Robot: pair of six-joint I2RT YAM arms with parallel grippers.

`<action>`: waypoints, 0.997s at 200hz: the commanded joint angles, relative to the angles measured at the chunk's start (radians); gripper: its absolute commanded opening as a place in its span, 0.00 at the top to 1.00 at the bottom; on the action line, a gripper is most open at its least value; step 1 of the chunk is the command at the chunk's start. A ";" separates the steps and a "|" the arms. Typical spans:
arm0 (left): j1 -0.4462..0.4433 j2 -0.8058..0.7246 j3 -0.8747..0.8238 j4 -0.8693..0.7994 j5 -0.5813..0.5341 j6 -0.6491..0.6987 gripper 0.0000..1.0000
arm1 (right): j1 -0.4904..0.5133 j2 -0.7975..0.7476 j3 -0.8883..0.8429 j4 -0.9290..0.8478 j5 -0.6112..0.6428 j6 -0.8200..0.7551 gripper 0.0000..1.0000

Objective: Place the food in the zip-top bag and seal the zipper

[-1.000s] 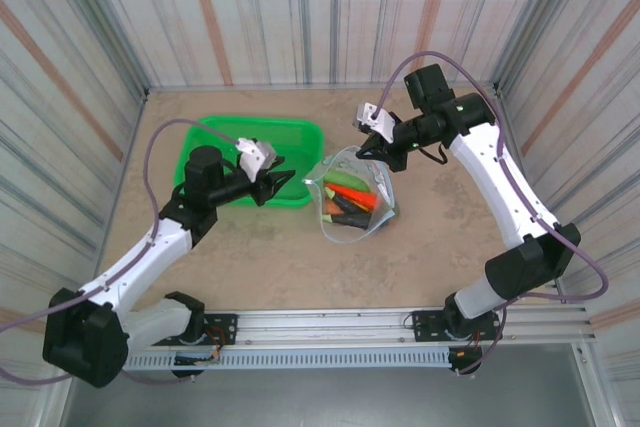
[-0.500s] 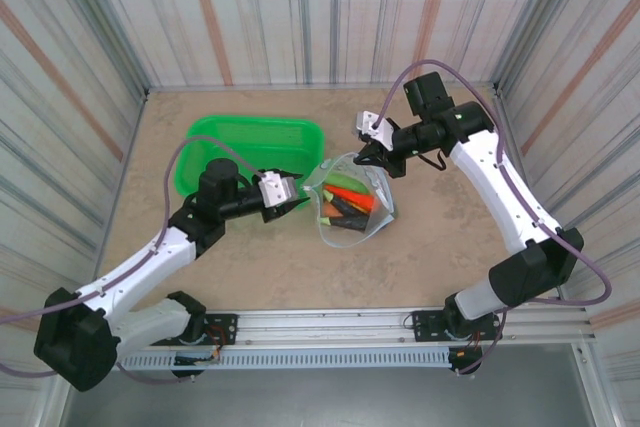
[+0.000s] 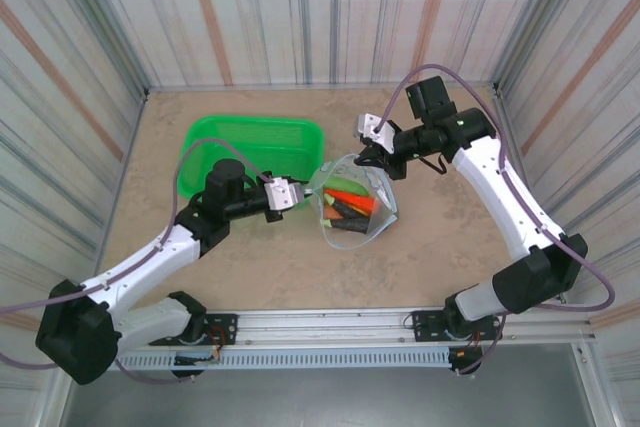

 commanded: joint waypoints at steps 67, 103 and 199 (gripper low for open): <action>0.000 0.011 0.056 0.051 0.068 -0.026 1.00 | 0.002 -0.049 -0.023 0.036 0.017 0.028 1.00; -0.004 0.016 0.155 -0.055 0.034 -0.125 1.00 | 0.024 -0.077 0.017 0.160 0.227 0.223 0.78; -0.004 0.126 0.507 -0.497 0.053 -0.306 1.00 | 0.117 -0.153 0.066 0.074 -0.030 0.219 0.63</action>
